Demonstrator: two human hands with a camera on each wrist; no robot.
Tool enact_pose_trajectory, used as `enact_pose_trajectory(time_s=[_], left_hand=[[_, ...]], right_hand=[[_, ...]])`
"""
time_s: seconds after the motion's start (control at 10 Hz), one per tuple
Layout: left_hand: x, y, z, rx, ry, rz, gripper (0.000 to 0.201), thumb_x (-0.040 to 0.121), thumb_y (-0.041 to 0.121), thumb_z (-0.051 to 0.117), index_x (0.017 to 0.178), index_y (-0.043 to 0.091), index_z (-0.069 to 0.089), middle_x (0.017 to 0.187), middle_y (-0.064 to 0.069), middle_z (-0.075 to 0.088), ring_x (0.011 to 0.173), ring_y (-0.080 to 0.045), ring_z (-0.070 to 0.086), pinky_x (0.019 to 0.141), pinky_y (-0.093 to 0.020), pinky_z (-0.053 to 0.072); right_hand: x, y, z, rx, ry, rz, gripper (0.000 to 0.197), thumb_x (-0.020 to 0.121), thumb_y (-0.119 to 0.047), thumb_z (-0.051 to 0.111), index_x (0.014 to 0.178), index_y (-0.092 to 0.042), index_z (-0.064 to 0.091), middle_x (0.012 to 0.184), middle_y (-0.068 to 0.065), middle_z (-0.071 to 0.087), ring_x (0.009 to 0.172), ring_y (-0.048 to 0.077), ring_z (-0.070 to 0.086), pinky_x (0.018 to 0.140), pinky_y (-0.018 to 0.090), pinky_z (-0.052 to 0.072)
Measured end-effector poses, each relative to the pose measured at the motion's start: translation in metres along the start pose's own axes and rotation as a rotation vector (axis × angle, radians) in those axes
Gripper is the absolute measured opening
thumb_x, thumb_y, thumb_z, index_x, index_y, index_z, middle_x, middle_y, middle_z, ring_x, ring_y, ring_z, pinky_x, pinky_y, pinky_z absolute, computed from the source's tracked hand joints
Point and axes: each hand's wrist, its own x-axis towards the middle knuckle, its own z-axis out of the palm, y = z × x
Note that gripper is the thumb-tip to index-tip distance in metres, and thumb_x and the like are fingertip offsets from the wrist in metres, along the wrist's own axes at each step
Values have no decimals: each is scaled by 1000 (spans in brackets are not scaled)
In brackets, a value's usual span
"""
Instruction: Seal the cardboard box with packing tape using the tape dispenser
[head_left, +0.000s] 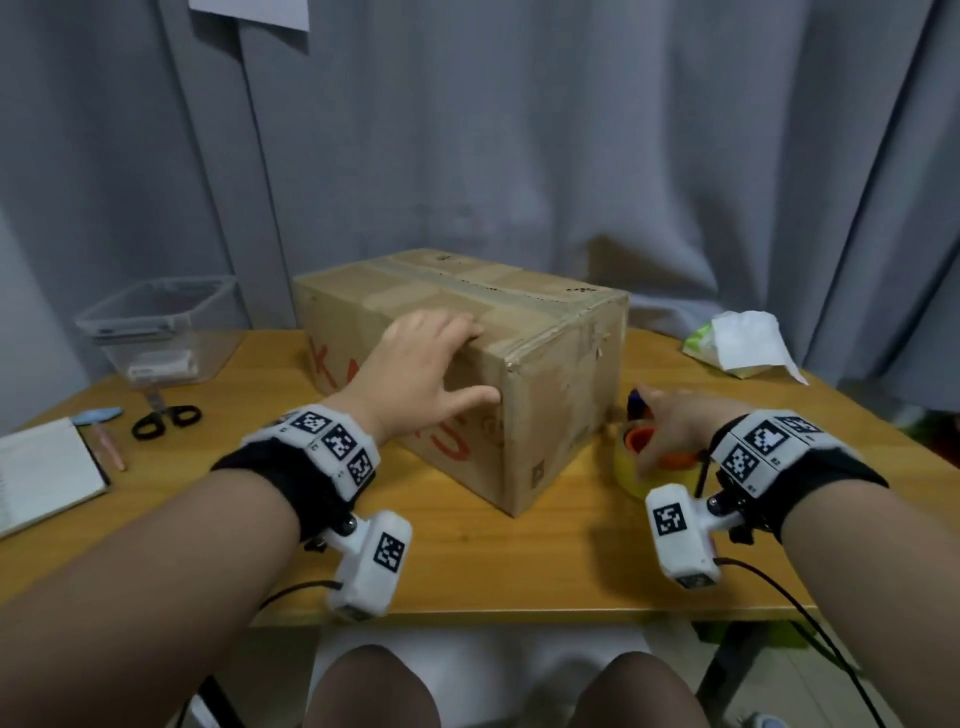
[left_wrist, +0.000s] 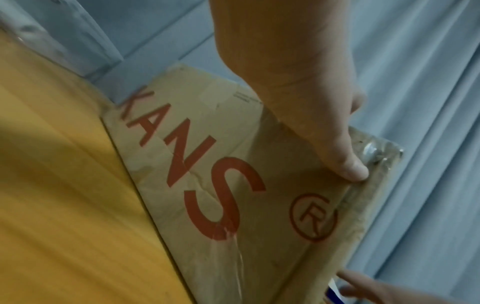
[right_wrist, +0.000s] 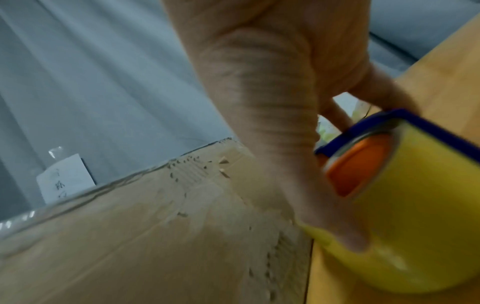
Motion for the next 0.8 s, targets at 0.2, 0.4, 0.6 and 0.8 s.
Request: enact_pose_trajectory(time_s=[0.2,0.4,0.6,0.8], left_hand=[[37,44,26,213,113,-140,66,73,75,39,108,20,50,106,0,48,96,-24,44,82,-39,33],[90,58,54,302,66,-236,66,78,73,43,113,17,46,115,-5,49,101,-28,44,82,-44,35],[130,49,75,283,38,-329,67,77,69,50,117,15,45,120,-7,47,109,-30,42,87,-46,34],[127,26,69,123,14,-231,48,87,56,48,117,18,50,121,-6,48,112,-28,43,94,-42,32]], right_hand=[[30,2,15,287,253,-100,55,79,-22,67,128,-14,45,113,10,62,101,26,59,83,33,50],[63,-6,15,370,302,-229,40,87,-7,49,123,-22,58,120,7,61,108,28,57,91,37,48],[86,-12,-5,288,327,-141,41,90,-18,48,130,-30,51,130,2,57,125,29,47,111,59,20],[77,-19,-41,360,462,-206,46,87,-11,52,131,-25,50,131,5,57,123,27,50,110,51,31]])
